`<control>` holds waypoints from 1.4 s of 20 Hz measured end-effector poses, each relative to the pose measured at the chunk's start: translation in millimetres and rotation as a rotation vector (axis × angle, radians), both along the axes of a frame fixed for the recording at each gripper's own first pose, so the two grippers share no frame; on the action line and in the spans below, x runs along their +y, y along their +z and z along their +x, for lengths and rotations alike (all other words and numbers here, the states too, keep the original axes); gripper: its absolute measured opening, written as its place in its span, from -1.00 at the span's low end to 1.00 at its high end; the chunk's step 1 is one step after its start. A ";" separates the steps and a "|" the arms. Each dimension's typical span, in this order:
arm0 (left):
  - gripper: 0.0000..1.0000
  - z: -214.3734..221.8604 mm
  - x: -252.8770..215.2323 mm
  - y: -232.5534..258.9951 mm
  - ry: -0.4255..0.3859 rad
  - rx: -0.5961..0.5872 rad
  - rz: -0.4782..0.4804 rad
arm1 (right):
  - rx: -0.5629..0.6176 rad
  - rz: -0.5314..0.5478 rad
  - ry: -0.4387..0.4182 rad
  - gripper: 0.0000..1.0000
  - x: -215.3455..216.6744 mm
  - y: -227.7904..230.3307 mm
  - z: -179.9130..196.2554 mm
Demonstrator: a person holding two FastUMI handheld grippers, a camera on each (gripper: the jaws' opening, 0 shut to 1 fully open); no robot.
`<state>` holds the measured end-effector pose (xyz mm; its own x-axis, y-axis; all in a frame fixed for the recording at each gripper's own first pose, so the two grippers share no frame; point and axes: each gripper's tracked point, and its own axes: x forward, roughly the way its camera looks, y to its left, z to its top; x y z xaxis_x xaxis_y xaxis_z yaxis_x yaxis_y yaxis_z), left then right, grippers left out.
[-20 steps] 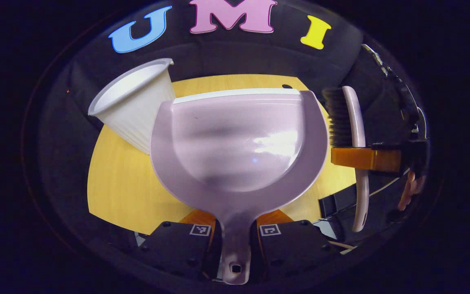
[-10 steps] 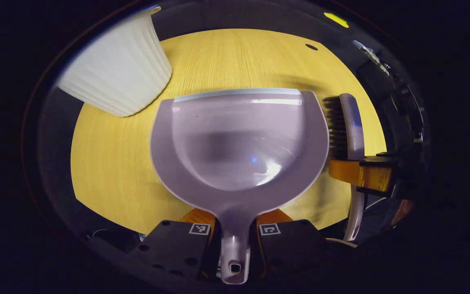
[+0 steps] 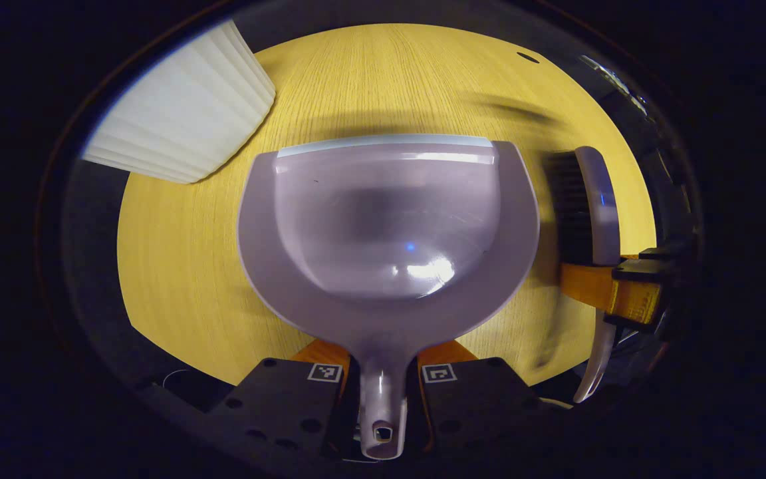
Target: Pick up the small broom and dustpan from the desktop, sweep the trash into the dustpan with the broom, and then empty the trash into the garbage bin.
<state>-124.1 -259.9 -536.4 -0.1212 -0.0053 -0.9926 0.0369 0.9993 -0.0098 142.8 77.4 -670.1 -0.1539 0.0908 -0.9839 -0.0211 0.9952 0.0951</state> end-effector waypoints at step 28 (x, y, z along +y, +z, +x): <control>0.66 -22.4 -1.0 93.0 -0.018 -0.200 -0.010 | -0.160 0.036 -0.057 0.90 -6.0 88.0 -21.4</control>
